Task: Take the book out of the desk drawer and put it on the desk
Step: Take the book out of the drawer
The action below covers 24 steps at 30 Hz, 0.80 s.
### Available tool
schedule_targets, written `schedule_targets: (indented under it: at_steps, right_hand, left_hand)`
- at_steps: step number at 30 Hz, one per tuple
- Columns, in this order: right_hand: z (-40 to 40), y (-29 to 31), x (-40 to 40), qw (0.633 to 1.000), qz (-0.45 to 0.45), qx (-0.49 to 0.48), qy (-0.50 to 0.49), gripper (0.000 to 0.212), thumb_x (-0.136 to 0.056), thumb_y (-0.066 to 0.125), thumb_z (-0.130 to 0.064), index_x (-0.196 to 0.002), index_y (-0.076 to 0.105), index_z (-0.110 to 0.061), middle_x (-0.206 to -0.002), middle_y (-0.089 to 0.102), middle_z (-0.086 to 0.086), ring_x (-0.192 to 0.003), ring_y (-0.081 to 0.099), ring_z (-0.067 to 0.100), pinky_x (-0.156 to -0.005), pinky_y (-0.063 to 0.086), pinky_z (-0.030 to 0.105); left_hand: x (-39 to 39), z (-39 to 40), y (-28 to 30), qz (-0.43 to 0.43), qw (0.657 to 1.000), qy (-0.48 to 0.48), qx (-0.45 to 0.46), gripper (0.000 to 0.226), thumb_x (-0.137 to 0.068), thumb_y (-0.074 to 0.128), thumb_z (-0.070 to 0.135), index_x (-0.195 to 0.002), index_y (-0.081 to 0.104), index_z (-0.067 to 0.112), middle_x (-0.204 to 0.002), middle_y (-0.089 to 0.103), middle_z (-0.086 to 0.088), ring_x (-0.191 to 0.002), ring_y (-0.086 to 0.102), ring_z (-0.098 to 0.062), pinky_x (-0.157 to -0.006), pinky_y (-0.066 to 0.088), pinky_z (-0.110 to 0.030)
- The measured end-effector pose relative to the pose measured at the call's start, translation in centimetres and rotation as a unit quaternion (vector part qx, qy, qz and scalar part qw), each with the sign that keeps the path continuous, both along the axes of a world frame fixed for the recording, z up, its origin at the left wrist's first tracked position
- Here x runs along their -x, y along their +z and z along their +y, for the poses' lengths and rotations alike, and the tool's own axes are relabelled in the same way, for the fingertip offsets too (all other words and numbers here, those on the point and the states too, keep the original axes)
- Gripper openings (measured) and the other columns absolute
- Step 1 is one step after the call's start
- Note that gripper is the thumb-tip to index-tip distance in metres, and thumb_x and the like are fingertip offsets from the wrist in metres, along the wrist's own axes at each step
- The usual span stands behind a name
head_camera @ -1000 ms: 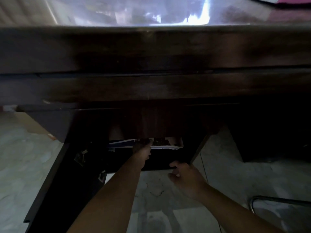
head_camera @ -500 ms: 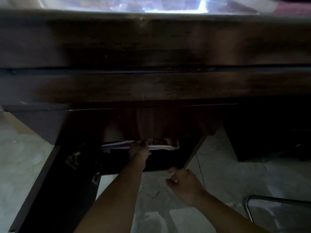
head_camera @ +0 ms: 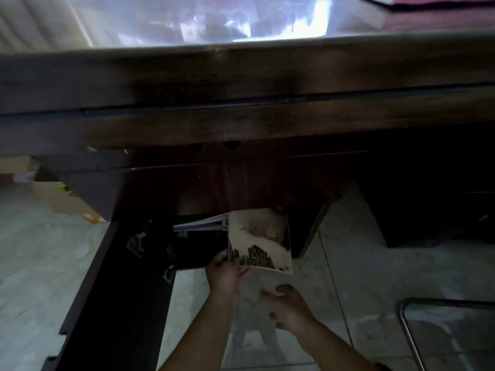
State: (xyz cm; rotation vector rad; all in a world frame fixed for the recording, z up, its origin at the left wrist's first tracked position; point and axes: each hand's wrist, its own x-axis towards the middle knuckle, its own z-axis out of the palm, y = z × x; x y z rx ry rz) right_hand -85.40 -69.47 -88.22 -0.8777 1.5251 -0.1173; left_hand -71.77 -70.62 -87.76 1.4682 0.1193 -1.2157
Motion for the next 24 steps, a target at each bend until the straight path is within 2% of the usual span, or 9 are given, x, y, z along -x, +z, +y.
schedule_targets:
  at_steps: [4,9,11,14,15,17,19,21,24]
  right_hand:
    - [1.1,0.6,1.0,0.903,-0.232,-0.135,-0.336,0.059,-0.091,0.063,-0.042,-0.133,0.05,-0.003,-0.084,0.054,0.012,-0.085,0.057,0.031,-0.08,0.051,0.04]
    - [3.0,-0.3,-0.4,0.818,-0.311,-0.126,-0.467,0.083,-0.053,0.09,-0.043,-0.124,0.063,-0.009,-0.07,0.055,0.012,-0.054,0.053,0.022,-0.047,0.056,0.024]
    - [3.8,0.1,-0.3,0.809,-0.291,-0.128,-0.494,0.066,-0.071,0.084,-0.033,-0.128,0.06,-0.01,-0.074,0.057,0.013,-0.058,0.053,0.027,-0.041,0.052,0.02]
    - [4.4,0.1,0.2,0.822,-0.235,-0.133,-0.502,0.037,-0.095,0.06,-0.024,-0.128,0.058,-0.006,-0.126,0.063,0.023,-0.103,0.063,0.037,-0.052,0.061,0.034]
    - [4.7,0.4,0.5,0.829,-0.222,-0.125,-0.497,0.027,-0.096,0.059,-0.02,-0.118,0.061,-0.004,-0.121,0.067,0.026,-0.1,0.067,0.033,-0.053,0.062,0.036]
    - [5.4,1.6,1.4,0.855,-0.22,-0.091,-0.461,0.011,-0.097,0.058,-0.01,-0.092,0.063,-0.002,-0.067,0.072,0.023,-0.059,0.072,0.023,-0.039,0.057,0.028]
    - [5.5,2.4,2.2,0.872,-0.202,-0.071,-0.44,0.01,-0.096,0.056,0.0,-0.087,0.06,0.002,-0.069,0.065,0.018,-0.052,0.059,0.023,-0.026,0.047,0.023]
    - [5.6,3.9,2.6,0.886,-0.214,-0.057,-0.407,0.016,-0.098,0.048,0.002,-0.11,0.058,0.005,-0.111,0.058,0.018,-0.083,0.059,0.031,-0.046,0.058,0.031]
    - [5.7,5.7,3.6,0.902,-0.198,-0.06,-0.38,0.036,-0.101,0.043,-0.001,-0.136,0.044,0.006,-0.145,0.046,0.021,-0.133,0.045,0.039,-0.091,0.054,0.038]
  left_hand:
    - [0.7,3.3,1.6,0.044,0.999,0.005,-0.003,0.036,-0.097,0.039,-0.014,-0.122,0.052,0.007,-0.088,0.06,-0.015,-0.074,0.06,-0.028,-0.072,0.056,-0.041]
    - [0.1,7.3,1.3,0.051,0.998,-0.017,-0.043,0.044,-0.095,0.038,-0.016,-0.137,0.048,-0.003,-0.102,0.062,-0.021,-0.083,0.062,-0.036,-0.064,0.056,-0.042]
    - [-0.1,8.5,1.2,0.05,0.997,-0.021,-0.05,0.043,-0.095,0.041,-0.013,-0.136,0.049,-0.005,-0.109,0.064,-0.024,-0.082,0.064,-0.037,-0.057,0.058,-0.039]
    - [-0.1,10.3,2.1,0.038,0.997,-0.017,-0.061,0.033,-0.093,0.044,-0.011,-0.124,0.057,-0.006,-0.097,0.07,-0.025,-0.075,0.066,-0.035,-0.054,0.058,-0.035]
    - [-0.2,10.5,2.5,0.035,0.997,-0.018,-0.068,0.031,-0.092,0.044,-0.011,-0.119,0.059,-0.006,-0.091,0.07,-0.023,-0.073,0.065,-0.034,-0.055,0.057,-0.035]
    - [-0.1,10.5,2.7,0.043,0.996,-0.028,-0.072,0.031,-0.089,0.043,-0.011,-0.115,0.059,-0.007,-0.095,0.065,-0.022,-0.073,0.061,-0.034,-0.062,0.056,-0.04]
    - [0.3,10.5,3.5,0.048,0.995,-0.059,-0.068,0.026,-0.092,0.046,-0.006,-0.114,0.059,-0.003,-0.097,0.062,-0.02,-0.075,0.06,-0.033,-0.061,0.055,-0.041]
    - [0.7,10.1,4.1,0.02,0.99,-0.108,-0.085,0.025,-0.096,0.049,-0.003,-0.118,0.058,0.002,-0.103,0.064,-0.016,-0.086,0.062,-0.033,-0.056,0.055,-0.037]
    - [1.7,10.9,6.0,0.011,0.991,-0.111,-0.074,0.03,-0.097,0.047,-0.008,-0.122,0.057,0.004,-0.123,0.061,-0.018,-0.098,0.063,-0.038,-0.056,0.06,-0.04]
